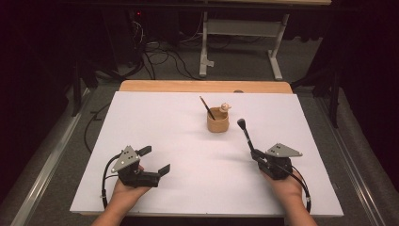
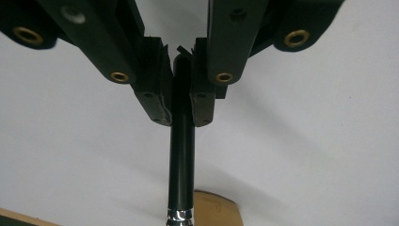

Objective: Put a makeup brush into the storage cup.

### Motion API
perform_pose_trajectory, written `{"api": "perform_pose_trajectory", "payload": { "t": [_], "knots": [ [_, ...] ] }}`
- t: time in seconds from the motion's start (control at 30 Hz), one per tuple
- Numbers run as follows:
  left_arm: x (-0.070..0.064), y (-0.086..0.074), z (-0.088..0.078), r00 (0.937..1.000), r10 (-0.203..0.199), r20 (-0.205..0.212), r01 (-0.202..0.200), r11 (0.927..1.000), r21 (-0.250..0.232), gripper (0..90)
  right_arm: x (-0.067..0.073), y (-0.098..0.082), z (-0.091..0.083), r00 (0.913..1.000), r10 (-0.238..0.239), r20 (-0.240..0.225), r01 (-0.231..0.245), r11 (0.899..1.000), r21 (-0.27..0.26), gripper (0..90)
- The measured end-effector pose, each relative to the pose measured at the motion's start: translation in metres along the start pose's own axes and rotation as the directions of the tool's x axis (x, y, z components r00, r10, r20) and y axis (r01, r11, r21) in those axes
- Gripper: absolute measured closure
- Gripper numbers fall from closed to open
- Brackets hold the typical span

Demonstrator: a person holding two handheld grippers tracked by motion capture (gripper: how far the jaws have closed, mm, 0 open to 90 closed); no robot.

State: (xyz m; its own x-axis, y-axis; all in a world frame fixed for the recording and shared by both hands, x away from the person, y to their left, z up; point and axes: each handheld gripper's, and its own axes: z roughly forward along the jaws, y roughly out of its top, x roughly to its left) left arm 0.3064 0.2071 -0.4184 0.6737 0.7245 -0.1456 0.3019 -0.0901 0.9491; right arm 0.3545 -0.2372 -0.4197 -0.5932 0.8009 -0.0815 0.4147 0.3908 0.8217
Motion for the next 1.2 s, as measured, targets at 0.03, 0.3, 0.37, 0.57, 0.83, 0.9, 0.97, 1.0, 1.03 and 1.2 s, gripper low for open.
{"api": "perform_pose_trajectory", "payload": {
  "t": [0.03, 0.3, 0.37, 0.57, 0.83, 0.9, 0.97, 1.0, 1.03, 1.2],
  "knots": [
    [0.0, 0.0, 0.0, 1.0, 0.001, 0.0, -0.001, 1.0, 0.001, 0.6, 0.0, 0.0, 0.0, 1.0, 0.003, 0.002, -0.003, 1.0, -0.007, 81.7],
    [-0.001, 0.0, 0.001, 1.0, 0.007, 0.006, -0.007, 1.0, 0.002, 0.6, -0.002, -0.005, -0.001, 0.9994, 0.031, 0.014, -0.03, 0.998, -0.059, 81.7],
    [-0.001, 0.0, 0.001, 1.0, 0.005, 0.006, -0.005, 1.0, -0.002, 0.6, -0.001, -0.006, -0.002, 0.9989, 0.042, 0.019, -0.041, 0.997, -0.061, 81.7],
    [-0.002, 0.008, 0.005, 1.0, 0.009, 0.004, -0.009, 0.9998, -0.016, 0.4, -0.001, -0.008, -0.002, 0.9986, 0.051, 0.014, -0.05, 0.997, -0.063, 81.6],
    [-0.005, 0.025, 0.019, 0.9999, 0.01, -0.002, -0.01, 0.9997, -0.024, 0.5, 0.0, -0.007, -0.003, 0.9994, 0.028, 0.019, -0.026, 0.997, -0.071, 81.7],
    [-0.007, 0.029, 0.023, 1.0, 0.003, 0.001, -0.003, 0.9994, -0.034, 0.4, -0.001, -0.007, -0.004, 0.9994, 0.032, 0.016, -0.03, 0.996, -0.079, 81.6],
    [-0.01, 0.033, 0.029, 1.0, -0.004, 0.004, 0.004, 0.999, -0.045, 0.4, -0.001, -0.007, -0.005, 0.9992, 0.038, 0.006, -0.038, 0.995, -0.094, 81.7],
    [-0.011, 0.034, 0.032, 1.0, -0.002, 0.006, 0.002, 0.9992, -0.041, 0.4, -0.001, -0.007, -0.006, 0.999, 0.044, 0.004, -0.043, 0.994, -0.096, 81.6],
    [-0.013, 0.035, 0.036, 1.0, -0.003, 0.009, 0.003, 0.999, -0.044, 0.4, -0.001, -0.007, -0.006, 0.9992, 0.039, 0.002, -0.039, 0.994, -0.101, 81.7],
    [-0.021, 0.038, 0.048, 0.9998, 0.003, 0.021, -0.002, 0.9992, -0.039, 0.4, -0.003, -0.007, -0.006, 0.9981, 0.062, -0.005, -0.062, 0.992, -0.112, 81.6]
  ]
}}
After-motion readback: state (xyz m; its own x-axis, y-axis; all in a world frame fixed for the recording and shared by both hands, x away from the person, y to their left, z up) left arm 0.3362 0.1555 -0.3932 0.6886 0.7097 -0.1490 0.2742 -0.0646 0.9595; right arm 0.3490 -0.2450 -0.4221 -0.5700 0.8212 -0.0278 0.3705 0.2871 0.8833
